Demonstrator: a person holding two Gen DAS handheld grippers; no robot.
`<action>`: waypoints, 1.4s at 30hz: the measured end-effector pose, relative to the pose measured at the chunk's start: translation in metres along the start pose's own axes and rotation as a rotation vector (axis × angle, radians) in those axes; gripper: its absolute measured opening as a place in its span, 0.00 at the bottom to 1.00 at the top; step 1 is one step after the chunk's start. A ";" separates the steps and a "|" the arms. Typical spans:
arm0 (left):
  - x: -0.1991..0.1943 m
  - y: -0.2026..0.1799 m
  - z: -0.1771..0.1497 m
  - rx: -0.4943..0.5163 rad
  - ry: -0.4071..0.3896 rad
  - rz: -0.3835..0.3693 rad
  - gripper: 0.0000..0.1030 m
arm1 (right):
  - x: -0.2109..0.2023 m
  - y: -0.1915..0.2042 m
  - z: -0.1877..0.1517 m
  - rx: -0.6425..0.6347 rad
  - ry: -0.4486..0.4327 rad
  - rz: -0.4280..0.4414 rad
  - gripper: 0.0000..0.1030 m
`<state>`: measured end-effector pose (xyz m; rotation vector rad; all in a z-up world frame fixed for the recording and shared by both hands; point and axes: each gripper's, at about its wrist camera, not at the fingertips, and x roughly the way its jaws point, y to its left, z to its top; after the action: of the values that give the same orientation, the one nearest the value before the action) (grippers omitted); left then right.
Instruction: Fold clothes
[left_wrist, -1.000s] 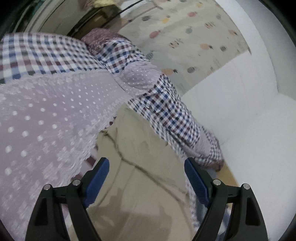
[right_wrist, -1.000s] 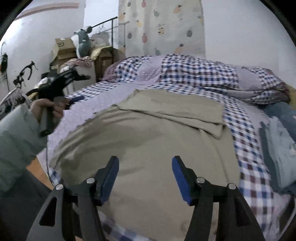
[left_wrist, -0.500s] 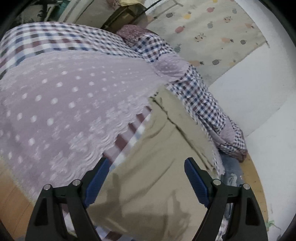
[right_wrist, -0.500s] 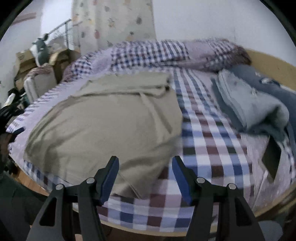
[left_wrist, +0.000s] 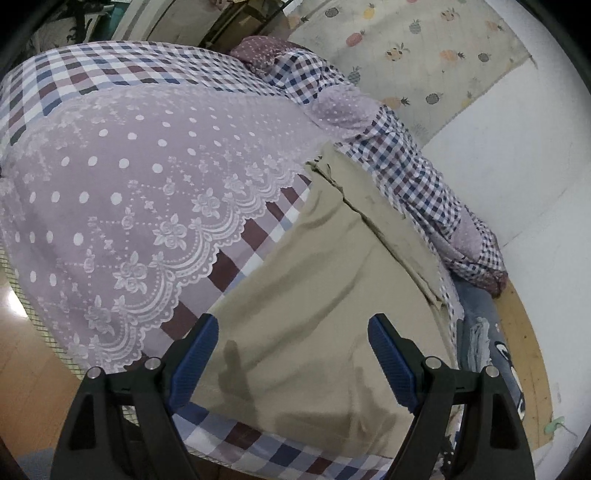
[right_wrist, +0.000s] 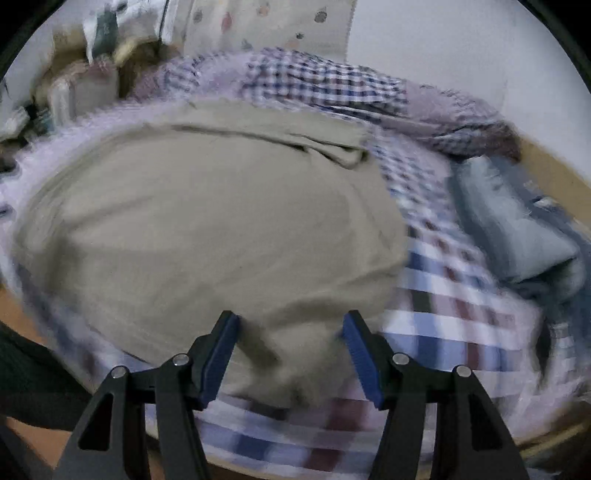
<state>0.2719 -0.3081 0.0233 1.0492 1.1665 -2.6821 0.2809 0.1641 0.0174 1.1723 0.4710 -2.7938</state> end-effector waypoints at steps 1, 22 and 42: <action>-0.001 0.002 0.000 -0.006 -0.003 -0.002 0.84 | -0.001 -0.009 -0.003 0.043 0.021 -0.023 0.61; 0.022 0.063 -0.005 -0.196 0.143 0.037 0.84 | -0.067 0.001 -0.003 0.165 -0.143 0.090 0.61; 0.011 0.083 -0.012 -0.340 0.149 -0.173 0.84 | -0.090 0.131 0.001 -0.234 -0.323 0.276 0.61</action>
<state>0.2935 -0.3574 -0.0425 1.1487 1.7384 -2.4258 0.3680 0.0348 0.0485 0.6661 0.5395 -2.5370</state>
